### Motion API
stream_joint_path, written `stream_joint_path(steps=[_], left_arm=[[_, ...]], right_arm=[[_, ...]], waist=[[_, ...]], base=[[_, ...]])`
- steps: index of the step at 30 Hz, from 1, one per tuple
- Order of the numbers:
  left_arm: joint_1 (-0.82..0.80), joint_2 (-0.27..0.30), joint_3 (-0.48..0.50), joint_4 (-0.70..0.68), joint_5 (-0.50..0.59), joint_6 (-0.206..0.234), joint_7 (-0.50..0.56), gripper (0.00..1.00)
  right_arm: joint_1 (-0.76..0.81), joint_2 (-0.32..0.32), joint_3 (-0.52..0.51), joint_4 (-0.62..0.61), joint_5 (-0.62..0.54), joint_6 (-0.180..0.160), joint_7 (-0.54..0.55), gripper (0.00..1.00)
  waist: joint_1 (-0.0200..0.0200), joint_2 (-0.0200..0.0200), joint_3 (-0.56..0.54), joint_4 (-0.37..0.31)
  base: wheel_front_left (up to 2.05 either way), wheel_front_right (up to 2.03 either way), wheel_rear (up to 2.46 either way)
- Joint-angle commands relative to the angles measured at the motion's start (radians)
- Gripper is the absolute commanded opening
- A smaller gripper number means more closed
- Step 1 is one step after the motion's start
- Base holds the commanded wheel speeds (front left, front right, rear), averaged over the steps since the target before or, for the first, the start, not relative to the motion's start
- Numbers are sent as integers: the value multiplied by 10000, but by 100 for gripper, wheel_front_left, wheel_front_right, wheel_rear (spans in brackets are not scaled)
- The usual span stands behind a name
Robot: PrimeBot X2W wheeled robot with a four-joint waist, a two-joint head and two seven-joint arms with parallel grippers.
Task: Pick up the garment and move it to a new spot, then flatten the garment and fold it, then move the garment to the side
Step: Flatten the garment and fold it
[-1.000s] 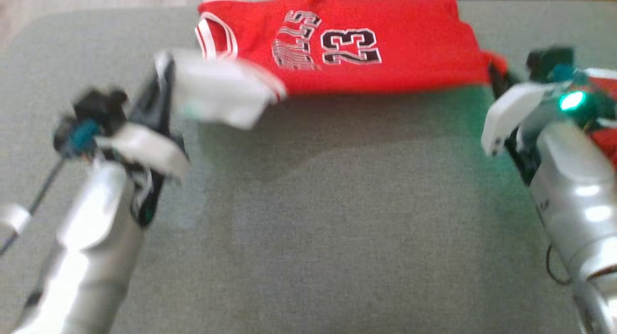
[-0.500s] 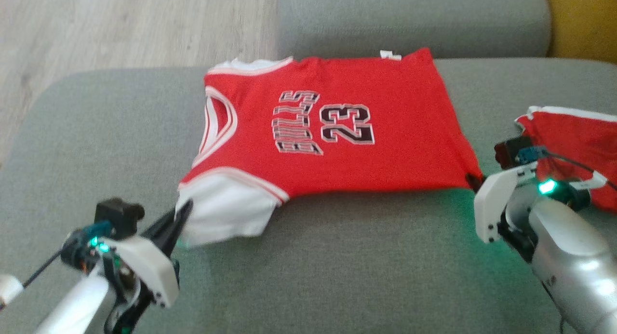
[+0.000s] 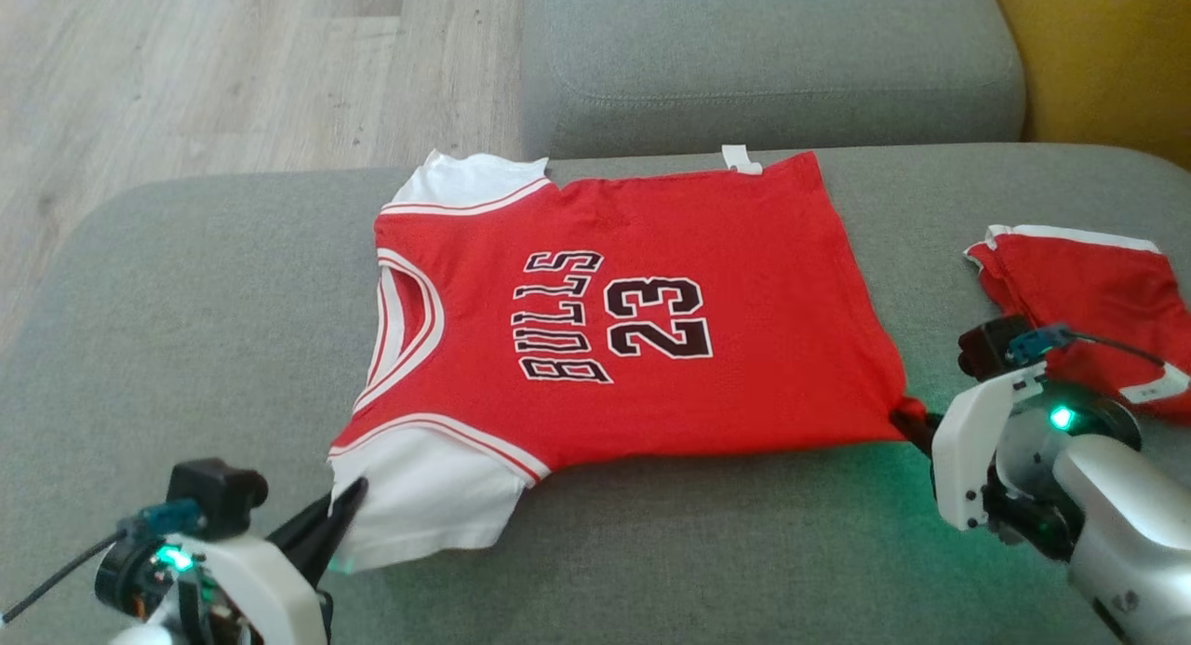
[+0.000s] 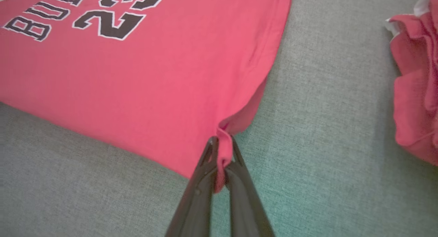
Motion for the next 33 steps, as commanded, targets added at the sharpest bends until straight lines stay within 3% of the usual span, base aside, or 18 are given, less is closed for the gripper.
stream_joint_path(steps=[1, 10, 25, 33], left_arm=[[-628, 411, 623, -336, 30, 96, 25, 0], [-1767, 326, 439, 116, 450, 85, 494, 0], [-5320, -390, -257, 2859, 712, -843, 1898, 0], [-6945, -809, -764, 4521, 829, -1071, 2139, 0]], right_arm=[[-180, -296, -50, -322, 78, -7, -2, 0], [-805, -251, -449, -627, -134, -7, 258, 0], [-2630, 577, -877, 561, -830, -7, 706, 0], [-3546, 954, -740, 1244, -1106, -7, 655, 0]], waist=[[0, -1, 67, 4], [0, -1, 695, 46], [0, -1, 2127, 69], [0, -1, 2775, -121]], base=[[0, 0, 0], [0, 0, 0], [0, 0, 0], [0, 0, 0]])
